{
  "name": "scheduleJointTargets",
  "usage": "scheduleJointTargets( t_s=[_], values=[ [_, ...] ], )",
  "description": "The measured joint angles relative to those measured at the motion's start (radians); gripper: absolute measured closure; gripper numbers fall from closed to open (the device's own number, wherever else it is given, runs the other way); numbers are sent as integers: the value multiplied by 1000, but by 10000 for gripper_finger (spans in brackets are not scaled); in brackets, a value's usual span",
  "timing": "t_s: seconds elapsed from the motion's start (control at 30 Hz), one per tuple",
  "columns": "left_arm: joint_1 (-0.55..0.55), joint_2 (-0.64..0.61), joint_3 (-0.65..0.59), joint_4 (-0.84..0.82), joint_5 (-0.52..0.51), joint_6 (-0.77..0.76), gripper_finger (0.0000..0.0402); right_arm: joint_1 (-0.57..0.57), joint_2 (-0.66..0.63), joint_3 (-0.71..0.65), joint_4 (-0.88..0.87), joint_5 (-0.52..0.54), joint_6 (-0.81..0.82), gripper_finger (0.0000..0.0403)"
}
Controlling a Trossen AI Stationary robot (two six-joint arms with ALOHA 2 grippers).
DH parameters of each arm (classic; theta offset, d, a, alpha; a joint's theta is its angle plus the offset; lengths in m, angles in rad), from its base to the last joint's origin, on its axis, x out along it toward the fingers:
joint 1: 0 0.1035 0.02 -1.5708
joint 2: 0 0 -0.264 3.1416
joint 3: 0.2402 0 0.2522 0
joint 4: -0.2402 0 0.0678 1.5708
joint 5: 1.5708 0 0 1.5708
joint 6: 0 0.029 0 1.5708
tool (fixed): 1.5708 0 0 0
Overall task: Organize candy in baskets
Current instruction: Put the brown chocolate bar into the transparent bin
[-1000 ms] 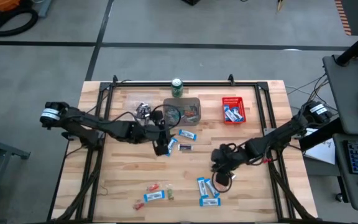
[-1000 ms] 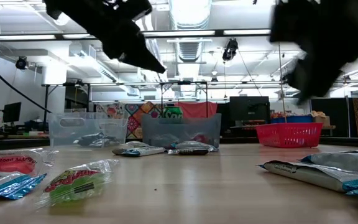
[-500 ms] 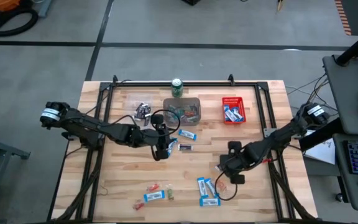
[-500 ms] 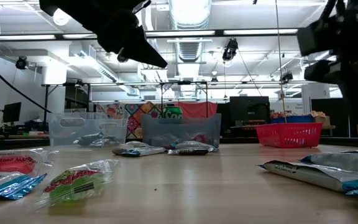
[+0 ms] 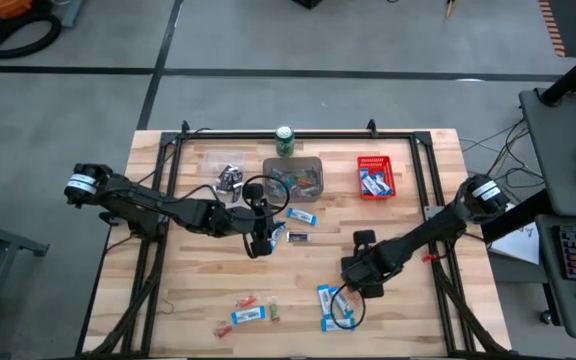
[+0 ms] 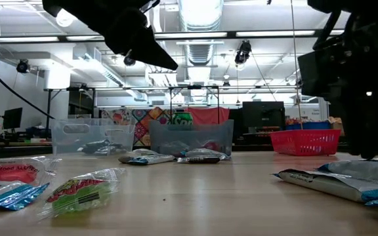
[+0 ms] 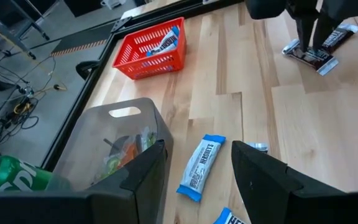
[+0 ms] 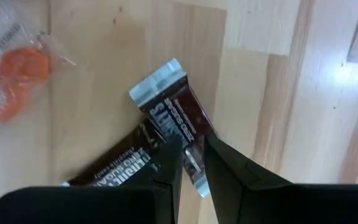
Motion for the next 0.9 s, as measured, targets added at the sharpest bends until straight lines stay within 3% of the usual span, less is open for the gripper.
scheduleJointTargets(
  t_s=[0.4,0.53,0.73,0.83,0.9],
  values=[
    [0,0,0,5,0,0,233,0,19,16,-10,4,-21,344],
    [0,0,0,5,0,0,233,0,44,12,-1,85,-26,344],
    [0,0,0,6,0,-1,233,-21,44,12,0,150,97,344],
    [0,0,0,6,0,-1,233,-27,36,20,-9,157,10,344],
    [0,0,0,8,0,-1,233,-27,34,36,-30,105,-66,345]
  ],
)
